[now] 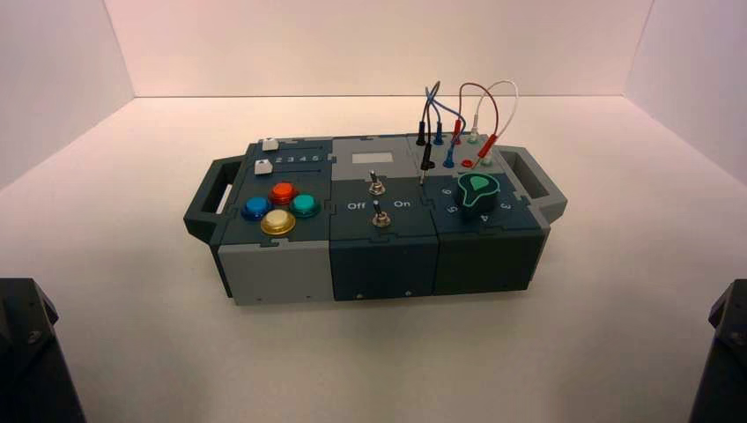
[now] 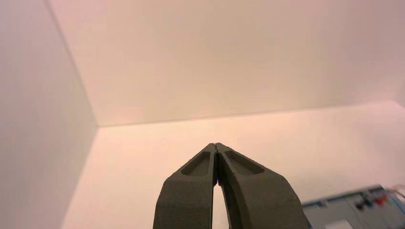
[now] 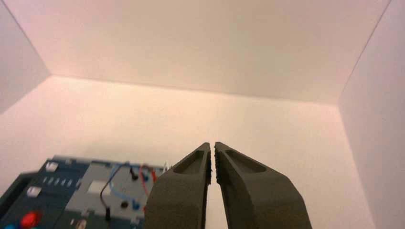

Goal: Insert the black wire.

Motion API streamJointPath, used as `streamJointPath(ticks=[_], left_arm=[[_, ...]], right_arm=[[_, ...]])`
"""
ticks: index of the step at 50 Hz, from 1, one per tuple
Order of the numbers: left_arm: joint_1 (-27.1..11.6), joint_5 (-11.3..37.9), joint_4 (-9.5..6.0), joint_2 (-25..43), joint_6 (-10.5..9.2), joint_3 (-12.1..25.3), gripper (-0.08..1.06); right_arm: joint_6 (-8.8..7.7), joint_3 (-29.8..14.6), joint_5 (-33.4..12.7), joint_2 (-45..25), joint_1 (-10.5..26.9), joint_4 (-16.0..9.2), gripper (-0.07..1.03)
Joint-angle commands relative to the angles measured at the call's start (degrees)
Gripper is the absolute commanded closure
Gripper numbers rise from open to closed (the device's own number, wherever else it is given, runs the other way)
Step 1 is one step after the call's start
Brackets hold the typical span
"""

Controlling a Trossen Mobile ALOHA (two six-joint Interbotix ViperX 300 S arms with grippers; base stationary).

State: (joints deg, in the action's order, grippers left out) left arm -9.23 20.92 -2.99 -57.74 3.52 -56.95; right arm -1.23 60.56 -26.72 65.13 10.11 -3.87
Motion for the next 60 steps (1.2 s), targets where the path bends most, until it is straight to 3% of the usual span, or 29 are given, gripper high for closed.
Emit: streamJointPath(ticks=[1, 10, 16, 29, 38, 43, 51, 60], left_arm=[[-2.02, 0.97, 0.09, 0.97, 0.00, 1.76, 1.01], [-3.43, 2.72, 0.09, 1.58, 0.00, 2.37, 1.01], [-4.75, 4.48, 0.09, 2.02, 0.09, 3.08, 1.00], [-10.02, 8.44, 0.00, 5.36, 0.09, 3.43, 0.99], [-14.15, 10.55, 0.00, 8.61, 0.09, 3.60, 0.94], [-15.12, 10.90, 0.00, 9.67, 0.09, 3.69, 0.87], [-15.47, 10.90, -0.09, 9.84, 0.00, 3.43, 0.87], [-16.61, 11.07, -0.26, 10.55, 0.00, 3.25, 0.85]], right_arm=[[-0.09, -0.97, -1.93, -0.26, 0.09, -1.49, 0.88], [-0.62, -1.85, -5.01, -0.79, 0.70, -2.64, 0.86], [-0.70, -3.43, -8.35, -2.11, 3.08, -2.99, 0.84], [-0.53, -7.21, -14.94, -8.26, 10.02, -8.70, 0.77], [-0.53, -8.53, -16.17, -11.60, 12.83, -11.95, 0.59], [-0.62, -8.53, -16.26, -12.92, 13.36, -14.06, 0.59], [-0.62, -8.35, -17.05, -15.21, 15.29, -17.75, 0.56], [-0.53, -8.35, -16.52, -21.62, 19.69, -18.72, 0.47]])
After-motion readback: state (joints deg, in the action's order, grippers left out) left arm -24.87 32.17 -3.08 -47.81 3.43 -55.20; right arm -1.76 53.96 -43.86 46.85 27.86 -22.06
